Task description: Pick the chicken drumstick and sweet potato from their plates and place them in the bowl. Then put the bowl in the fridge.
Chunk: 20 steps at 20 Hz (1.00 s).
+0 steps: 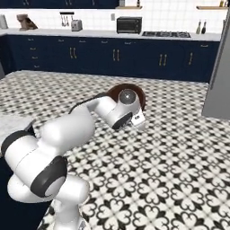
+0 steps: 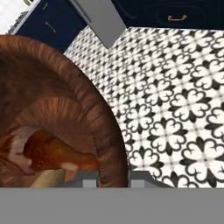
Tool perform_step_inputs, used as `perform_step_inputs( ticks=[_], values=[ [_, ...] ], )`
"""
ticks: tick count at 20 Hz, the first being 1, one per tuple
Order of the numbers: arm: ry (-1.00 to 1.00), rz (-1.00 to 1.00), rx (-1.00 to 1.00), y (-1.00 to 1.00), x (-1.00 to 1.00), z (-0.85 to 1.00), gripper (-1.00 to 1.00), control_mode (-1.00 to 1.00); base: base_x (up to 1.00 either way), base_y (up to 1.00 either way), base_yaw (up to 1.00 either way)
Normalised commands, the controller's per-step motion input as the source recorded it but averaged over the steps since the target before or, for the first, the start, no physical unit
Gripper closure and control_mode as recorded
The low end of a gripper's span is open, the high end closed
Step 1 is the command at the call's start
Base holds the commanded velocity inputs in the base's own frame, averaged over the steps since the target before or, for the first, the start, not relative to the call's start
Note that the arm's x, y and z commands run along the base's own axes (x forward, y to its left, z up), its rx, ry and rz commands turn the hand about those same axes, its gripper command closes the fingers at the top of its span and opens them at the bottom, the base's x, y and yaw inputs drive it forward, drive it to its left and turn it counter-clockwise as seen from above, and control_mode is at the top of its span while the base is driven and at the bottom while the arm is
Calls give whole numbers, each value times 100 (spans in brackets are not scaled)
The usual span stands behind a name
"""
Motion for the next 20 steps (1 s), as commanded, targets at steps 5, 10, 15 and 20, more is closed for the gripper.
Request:
perform_step_inputs(
  ticks=[5, 10, 15, 20],
  values=[
    [0, 0, 0, 0, 0, 0, 100, 100, 100, -82, 0],
    [0, 0, 0, 0, 0, 0, 100, 100, 100, -66, -1],
    [0, 0, 0, 0, 0, 0, 100, 100, 100, -7, -3],
    [0, 0, 0, 0, 0, 0, 100, 100, 100, 13, -2]
  ],
)
